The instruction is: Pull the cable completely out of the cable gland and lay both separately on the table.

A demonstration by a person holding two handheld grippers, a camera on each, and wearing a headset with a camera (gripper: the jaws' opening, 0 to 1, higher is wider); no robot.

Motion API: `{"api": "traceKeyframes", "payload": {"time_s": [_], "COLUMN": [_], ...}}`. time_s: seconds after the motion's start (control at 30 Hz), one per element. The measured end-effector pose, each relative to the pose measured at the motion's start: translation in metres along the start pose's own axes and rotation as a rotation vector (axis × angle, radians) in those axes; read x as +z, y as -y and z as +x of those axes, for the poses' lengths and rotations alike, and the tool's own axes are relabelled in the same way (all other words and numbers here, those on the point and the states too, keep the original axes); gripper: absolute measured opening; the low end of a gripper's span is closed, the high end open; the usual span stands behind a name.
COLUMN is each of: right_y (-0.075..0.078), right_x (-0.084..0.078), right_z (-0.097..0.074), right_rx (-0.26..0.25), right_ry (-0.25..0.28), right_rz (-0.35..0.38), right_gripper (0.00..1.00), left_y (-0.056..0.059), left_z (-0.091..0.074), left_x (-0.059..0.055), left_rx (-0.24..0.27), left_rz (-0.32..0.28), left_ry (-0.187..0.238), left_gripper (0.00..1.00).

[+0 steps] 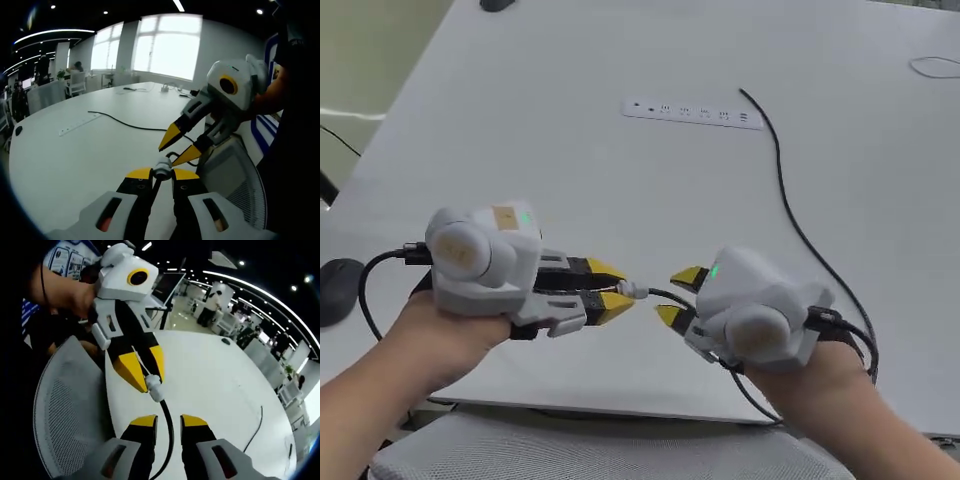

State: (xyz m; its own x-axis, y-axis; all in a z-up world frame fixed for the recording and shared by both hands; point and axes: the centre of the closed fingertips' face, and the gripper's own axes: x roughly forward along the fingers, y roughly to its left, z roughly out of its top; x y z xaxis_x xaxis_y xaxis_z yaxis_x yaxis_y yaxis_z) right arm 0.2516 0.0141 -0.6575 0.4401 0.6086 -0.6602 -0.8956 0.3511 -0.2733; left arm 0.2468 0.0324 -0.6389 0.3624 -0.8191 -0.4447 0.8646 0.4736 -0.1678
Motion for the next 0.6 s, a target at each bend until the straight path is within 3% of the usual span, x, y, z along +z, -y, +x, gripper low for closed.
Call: {"api": "traceKeyframes", "payload": {"time_s": [0.2, 0.6], "right_y": [-0.0005, -0.0072], "right_x": [0.0054, -0.0003], "right_z": [0.0011, 0.0039], "right_rx": [0.01, 0.04], "right_ry": [0.017, 0.02], "right_rz": [-0.035, -0.068], "right_gripper": [0.09, 0.01], "left_y": [0.0024, 0.0033], "left_z": [0.0015, 0.0059], "left_x": [-0.0015, -0.0054], "left_rx": [-0.008, -0.016], "left_rz": [-0.001, -0.006], "left_ry": [-0.004, -0.013], "left_gripper": [0.15, 0.15]}}
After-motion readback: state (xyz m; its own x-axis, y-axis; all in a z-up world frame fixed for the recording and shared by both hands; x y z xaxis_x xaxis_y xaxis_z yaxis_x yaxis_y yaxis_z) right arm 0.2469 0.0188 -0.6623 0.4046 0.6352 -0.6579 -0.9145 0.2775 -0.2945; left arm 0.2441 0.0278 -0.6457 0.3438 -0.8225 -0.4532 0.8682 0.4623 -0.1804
